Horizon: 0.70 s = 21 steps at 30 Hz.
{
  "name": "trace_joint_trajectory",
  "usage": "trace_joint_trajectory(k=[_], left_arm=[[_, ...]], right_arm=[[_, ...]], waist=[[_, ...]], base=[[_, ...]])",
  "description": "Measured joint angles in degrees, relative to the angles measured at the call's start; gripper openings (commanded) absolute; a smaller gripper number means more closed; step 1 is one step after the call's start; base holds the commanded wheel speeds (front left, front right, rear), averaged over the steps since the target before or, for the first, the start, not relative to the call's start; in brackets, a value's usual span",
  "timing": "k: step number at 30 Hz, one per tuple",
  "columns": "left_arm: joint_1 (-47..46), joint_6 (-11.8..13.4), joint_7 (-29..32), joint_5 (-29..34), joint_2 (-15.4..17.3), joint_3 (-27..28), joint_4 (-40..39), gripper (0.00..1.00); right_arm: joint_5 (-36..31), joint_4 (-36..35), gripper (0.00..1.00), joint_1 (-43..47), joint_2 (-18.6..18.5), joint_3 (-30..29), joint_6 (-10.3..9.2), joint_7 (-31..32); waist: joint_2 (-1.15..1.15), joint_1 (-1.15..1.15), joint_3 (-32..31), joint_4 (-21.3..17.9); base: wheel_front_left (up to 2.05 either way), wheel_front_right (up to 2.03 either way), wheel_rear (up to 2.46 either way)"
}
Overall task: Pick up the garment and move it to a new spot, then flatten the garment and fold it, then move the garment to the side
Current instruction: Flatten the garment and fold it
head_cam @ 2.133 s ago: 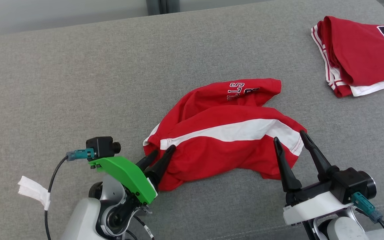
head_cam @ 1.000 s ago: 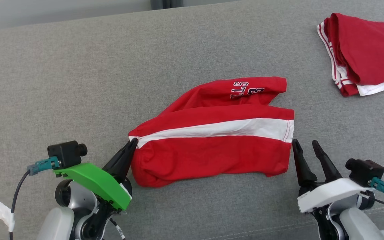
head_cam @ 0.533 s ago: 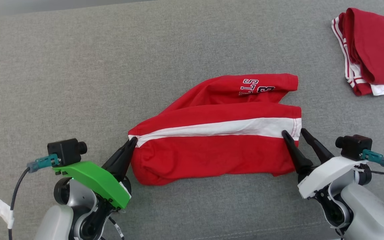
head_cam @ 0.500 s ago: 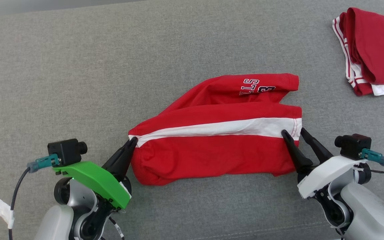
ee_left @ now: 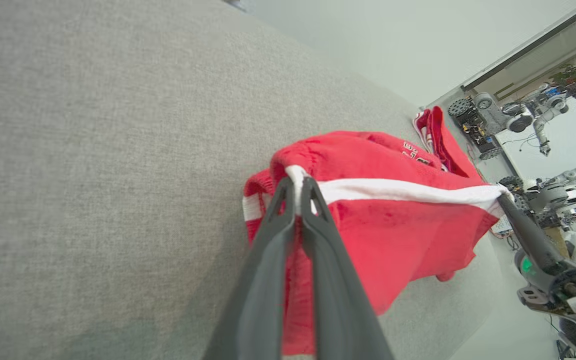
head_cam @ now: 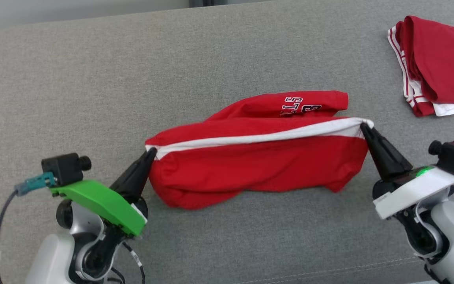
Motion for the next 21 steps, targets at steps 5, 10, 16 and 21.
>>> trace_joint_trajectory(k=[5,10,16,21], left_arm=[[-8.0,-0.35,3.03,-4.89,0.77,3.07,-5.83,0.0],[-23.4,-0.35,6.69,-6.35,1.46,3.3,-8.65,0.0],[-46.69,-1.27,5.13,-2.42,0.91,1.25,-2.2,0.0],[-62.89,-1.69,-3.49,1.98,0.91,-2.38,5.9,0.0]], right_arm=[[2.29,-7.45,0.0,-4.63,-2.64,-5.31,0.01,0.0],[4.2,-8.14,0.0,-16.13,-5.97,-6.91,0.01,0.0],[3.03,-0.32,0.0,-35.71,-7.6,-7.86,0.01,0.0],[-1.75,3.99,0.0,-52.11,-6.8,-9.34,0.01,0.0]], waist=[[0.0,0.0,0.83,-0.91],[0.0,0.0,3.59,-1.28],[0.0,0.0,8.58,-1.69],[0.0,0.01,13.39,-2.25]], base=[[0.0,0.0,0.0],[0.0,0.0,0.0],[0.0,0.0,0.0],[0.0,0.0,0.0]])
